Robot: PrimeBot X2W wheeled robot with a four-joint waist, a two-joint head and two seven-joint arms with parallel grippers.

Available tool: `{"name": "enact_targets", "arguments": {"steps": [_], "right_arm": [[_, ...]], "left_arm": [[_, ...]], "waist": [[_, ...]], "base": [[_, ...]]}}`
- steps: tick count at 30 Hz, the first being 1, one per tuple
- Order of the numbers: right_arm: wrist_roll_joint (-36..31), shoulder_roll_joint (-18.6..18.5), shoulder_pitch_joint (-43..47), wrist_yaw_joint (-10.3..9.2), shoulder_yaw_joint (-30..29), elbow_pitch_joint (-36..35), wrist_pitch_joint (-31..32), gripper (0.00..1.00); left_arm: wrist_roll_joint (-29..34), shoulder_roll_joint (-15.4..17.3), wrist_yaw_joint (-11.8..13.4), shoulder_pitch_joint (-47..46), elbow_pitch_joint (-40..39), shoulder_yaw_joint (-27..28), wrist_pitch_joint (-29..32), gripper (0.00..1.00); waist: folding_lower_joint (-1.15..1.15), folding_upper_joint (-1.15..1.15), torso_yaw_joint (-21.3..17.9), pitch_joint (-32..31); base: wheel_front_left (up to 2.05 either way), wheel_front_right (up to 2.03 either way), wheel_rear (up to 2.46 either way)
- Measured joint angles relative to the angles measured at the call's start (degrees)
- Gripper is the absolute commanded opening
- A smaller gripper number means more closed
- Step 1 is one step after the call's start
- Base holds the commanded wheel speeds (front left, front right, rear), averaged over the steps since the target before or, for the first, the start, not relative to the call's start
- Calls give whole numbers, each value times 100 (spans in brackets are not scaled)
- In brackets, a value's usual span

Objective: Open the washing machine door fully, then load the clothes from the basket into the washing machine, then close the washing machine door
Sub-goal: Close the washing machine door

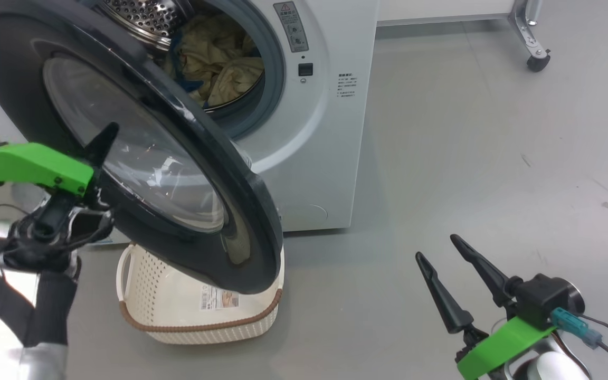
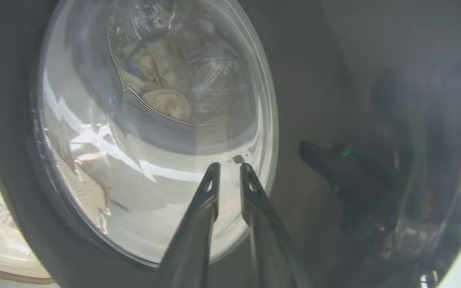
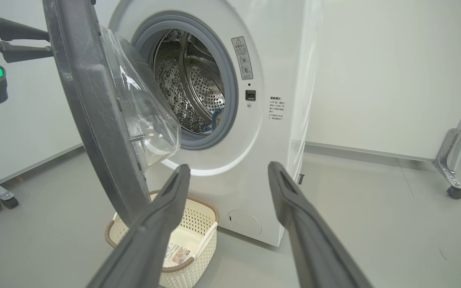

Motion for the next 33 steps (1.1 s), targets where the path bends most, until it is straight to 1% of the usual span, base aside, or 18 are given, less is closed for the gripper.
{"name": "enact_targets", "arguments": {"steps": [1, 2, 3, 4, 9, 13, 16, 17, 19, 22, 25, 28, 31, 33], "right_arm": [[0, 1, 1, 0, -15, -4, 0, 100], [0, 3, 6, 0, -37, -5, 0, 100], [0, 3, 22, 0, -65, -8, 0, 100], [0, 4, 55, 0, -89, -19, 0, 100], [-1, 25, 187, 0, -136, -32, 0, 100], [-2, 38, 198, 0, -205, -78, 0, 100], [-8, 38, 198, 0, -276, -110, 0, 100], [-8, 38, 198, 0, -276, -110, 0, 100], [-10, 38, 198, 0, -303, -125, 0, 100], [-10, 38, 198, 0, -324, -134, 0, 100], [-10, 38, 198, 0, -352, -136, 0, 100], [-11, 40, 198, 0, -394, -145, 0, 100], [-12, 41, 202, 0, -450, -154, 0, 100], [-20, 46, 203, 0, -482, -158, 0, 100]], "left_arm": [[312, 167, 7, 48, -40, -127, -144, 46], [606, 297, 35, 119, -110, -230, -290, 76], [859, 405, 41, 209, -189, -328, -413, 96], [1102, 497, 86, 322, -287, -422, -546, 100], [1958, 816, 276, 993, -761, -765, -1056, 100], [2671, 1116, 344, 1584, -1135, -998, -1578, 100], [3121, 1257, 380, 2013, -1359, -1144, -2075, 100], [3121, 1257, 380, 2013, -1359, -1144, -2075, 100], [3431, 1307, 390, 2293, -1456, -1274, -2399, 100], [3774, 1334, 358, 2694, -1506, -1433, -2986, 100], [3861, 1287, 328, 3016, -1475, -1437, -3427, 100], [3966, 1141, 282, 3264, -1485, -1394, -3587, 100], [4299, 982, 224, 3570, -1689, -1223, -3597, 100], [4617, 844, 115, 3769, -1866, -1056, -3598, 100]], "waist": [[0, 0, 8, 1], [0, 0, 18, 1], [0, 0, 30, 1], [0, 0, 45, 2], [0, 0, 111, 3], [0, 0, 143, 8], [0, 0, 149, 22], [0, 0, 149, 22], [0, 0, 148, 38], [0, 0, 134, 61], [0, 0, 105, 75], [0, 0, 74, 78], [0, 0, 36, 67], [0, 0, 7, 62]], "base": [[0, 0, 0], [0, 0, 0], [0, 0, 0], [0, 0, 0], [0, 0, 0], [0, 0, 0], [0, 0, 0], [0, 0, 0], [0, 0, 0], [0, 0, 0], [0, 0, 0], [0, 0, 0], [0, 0, 0], [0, 0, 0]]}}
